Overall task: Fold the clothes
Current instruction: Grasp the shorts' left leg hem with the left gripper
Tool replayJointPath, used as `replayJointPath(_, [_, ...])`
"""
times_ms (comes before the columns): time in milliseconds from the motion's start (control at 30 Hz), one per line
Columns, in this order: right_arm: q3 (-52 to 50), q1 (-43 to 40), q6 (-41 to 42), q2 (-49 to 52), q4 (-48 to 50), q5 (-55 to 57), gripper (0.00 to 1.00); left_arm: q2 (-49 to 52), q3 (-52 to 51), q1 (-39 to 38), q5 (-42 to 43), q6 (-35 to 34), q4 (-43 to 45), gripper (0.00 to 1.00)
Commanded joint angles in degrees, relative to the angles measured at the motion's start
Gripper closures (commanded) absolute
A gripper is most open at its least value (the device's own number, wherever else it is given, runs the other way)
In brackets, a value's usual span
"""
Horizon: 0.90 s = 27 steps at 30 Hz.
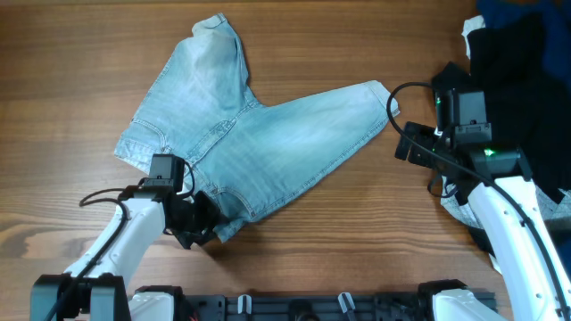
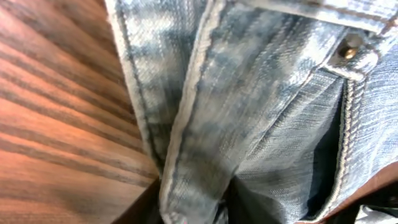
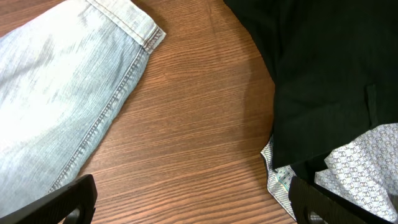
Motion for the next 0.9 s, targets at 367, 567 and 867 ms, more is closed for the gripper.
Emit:
replayJointPath(367, [0.70, -0.17, -0.70, 0.59, -0.07, -0.92, 0.00, 0.37, 3.65, 10.93, -13.05, 1.01, -0.07, 0.96])
replayJointPath(567, [0.70, -0.17, -0.74, 0.59, -0.07, -0.94, 0.00, 0.37, 12.00, 21.22, -13.05, 6.67, 0.02, 0.93])
replayJointPath(867, [0.70, -0.17, -0.70, 0.61, 0.22, -0.94, 0.00, 0.39, 13.40, 21.81, -9.94, 7.54, -13.25, 0.00])
